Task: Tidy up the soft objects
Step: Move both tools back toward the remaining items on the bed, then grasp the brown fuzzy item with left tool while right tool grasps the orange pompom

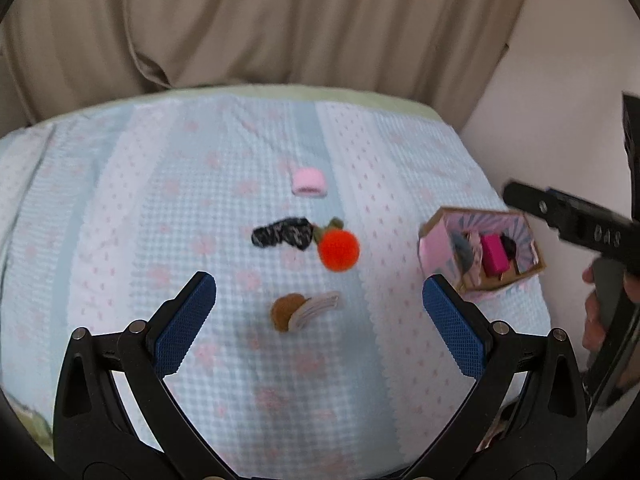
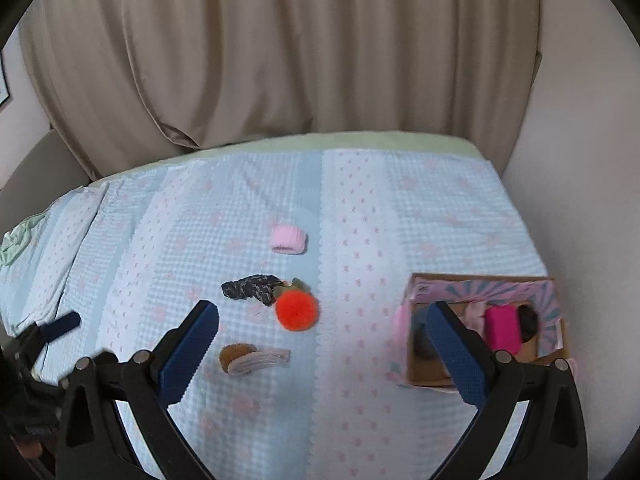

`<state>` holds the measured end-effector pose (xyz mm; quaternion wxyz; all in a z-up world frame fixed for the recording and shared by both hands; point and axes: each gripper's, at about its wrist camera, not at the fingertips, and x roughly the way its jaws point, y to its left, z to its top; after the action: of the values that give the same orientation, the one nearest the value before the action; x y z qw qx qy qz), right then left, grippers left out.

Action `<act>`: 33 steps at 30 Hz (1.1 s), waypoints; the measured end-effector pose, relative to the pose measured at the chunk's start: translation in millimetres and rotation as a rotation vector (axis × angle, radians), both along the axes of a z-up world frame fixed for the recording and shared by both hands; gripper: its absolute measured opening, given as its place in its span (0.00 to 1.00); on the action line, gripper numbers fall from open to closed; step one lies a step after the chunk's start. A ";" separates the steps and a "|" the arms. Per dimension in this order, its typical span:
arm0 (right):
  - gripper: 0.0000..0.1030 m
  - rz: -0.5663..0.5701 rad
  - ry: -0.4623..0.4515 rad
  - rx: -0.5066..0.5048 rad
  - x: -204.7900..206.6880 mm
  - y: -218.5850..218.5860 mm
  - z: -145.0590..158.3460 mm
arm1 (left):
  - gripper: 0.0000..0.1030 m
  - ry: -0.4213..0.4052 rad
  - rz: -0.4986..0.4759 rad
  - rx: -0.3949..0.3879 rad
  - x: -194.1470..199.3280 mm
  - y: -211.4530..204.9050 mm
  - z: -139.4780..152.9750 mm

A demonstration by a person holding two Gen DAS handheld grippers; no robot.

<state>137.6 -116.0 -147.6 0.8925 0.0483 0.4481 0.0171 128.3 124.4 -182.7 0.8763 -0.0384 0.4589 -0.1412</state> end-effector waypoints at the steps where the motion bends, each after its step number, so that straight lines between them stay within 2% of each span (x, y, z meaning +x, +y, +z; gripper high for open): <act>1: 1.00 -0.002 0.007 0.003 5.8 4.6 -8.9 | 1.00 0.009 -0.013 0.000 4.4 0.7 -9.5; 7: 1.00 0.016 0.045 0.026 37.0 23.2 -68.3 | 1.00 0.017 -0.112 0.007 25.6 2.0 -75.8; 12: 1.00 0.055 0.067 0.048 60.3 31.0 -129.6 | 0.99 0.055 -0.189 0.002 41.0 -2.5 -147.2; 16: 1.00 0.076 0.097 0.040 77.1 33.1 -181.0 | 0.94 0.073 -0.229 0.011 51.5 -11.0 -195.4; 20: 1.00 0.095 0.113 0.051 88.4 35.0 -216.5 | 0.83 0.113 -0.240 0.005 63.3 -18.4 -243.4; 23: 1.00 0.109 0.128 0.041 96.7 39.3 -238.9 | 0.79 0.144 -0.250 0.022 67.3 -23.0 -270.2; 28: 0.99 0.136 0.141 0.046 109.8 48.3 -267.3 | 0.78 0.156 -0.254 0.010 69.1 -26.5 -286.9; 30: 0.92 0.144 0.158 0.055 114.1 50.9 -277.9 | 0.71 0.169 -0.265 0.005 70.4 -29.5 -291.6; 32: 0.88 0.154 0.170 0.050 118.7 54.9 -287.2 | 0.56 0.176 -0.271 0.005 72.4 -32.6 -294.5; 33: 0.87 0.156 0.169 0.045 120.0 56.3 -289.6 | 0.55 0.182 -0.273 0.003 73.7 -33.3 -296.1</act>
<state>257.6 -59.7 -437.2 0.8463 0.0344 0.5235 0.0924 202.0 91.1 -478.7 0.8039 0.0133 0.5375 -0.2543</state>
